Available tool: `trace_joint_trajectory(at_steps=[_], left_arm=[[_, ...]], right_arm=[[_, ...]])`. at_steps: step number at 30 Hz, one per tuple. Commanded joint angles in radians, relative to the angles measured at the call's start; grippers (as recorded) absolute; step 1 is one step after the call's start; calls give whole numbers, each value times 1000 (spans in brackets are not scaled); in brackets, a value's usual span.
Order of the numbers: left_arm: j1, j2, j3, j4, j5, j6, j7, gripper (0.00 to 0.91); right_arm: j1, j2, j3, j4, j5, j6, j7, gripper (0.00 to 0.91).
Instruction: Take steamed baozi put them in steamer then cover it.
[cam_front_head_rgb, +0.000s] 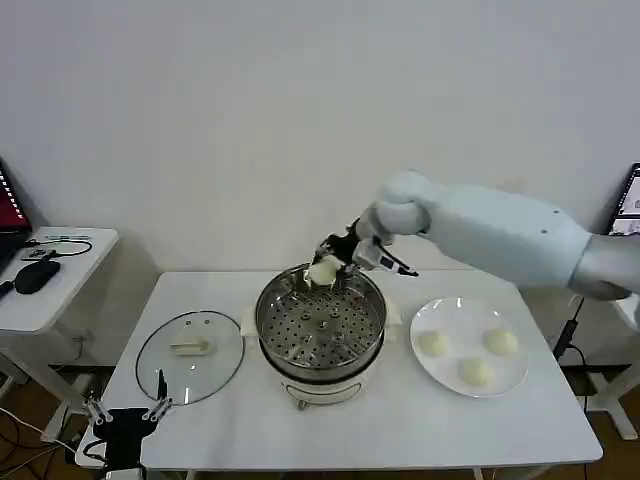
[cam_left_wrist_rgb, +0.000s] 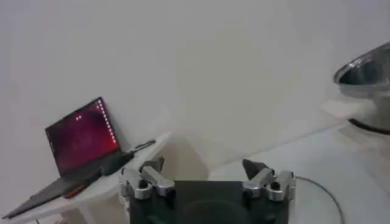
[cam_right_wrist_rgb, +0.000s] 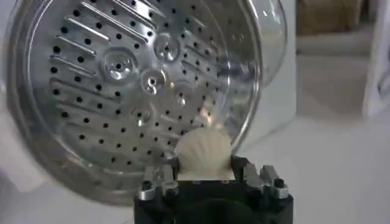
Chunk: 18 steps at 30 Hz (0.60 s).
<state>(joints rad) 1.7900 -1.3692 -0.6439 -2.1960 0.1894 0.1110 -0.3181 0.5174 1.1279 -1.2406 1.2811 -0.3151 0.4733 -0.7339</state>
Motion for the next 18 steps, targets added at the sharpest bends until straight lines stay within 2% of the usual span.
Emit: trace_joint_trajectory(at_steps=[1, 6, 18], left_arm=[[0, 1, 0, -1, -3, 2, -1, 907], [1, -1, -3, 1, -4, 1, -3, 907], [0, -4, -3, 6, -2, 1, -6, 907]], right_arm=[[-7, 60, -33, -36, -126, 85, 29, 584], [-51, 71, -26, -77, -194, 115, 37, 584], [-109, 109, 5, -148, -241, 123, 30, 584]])
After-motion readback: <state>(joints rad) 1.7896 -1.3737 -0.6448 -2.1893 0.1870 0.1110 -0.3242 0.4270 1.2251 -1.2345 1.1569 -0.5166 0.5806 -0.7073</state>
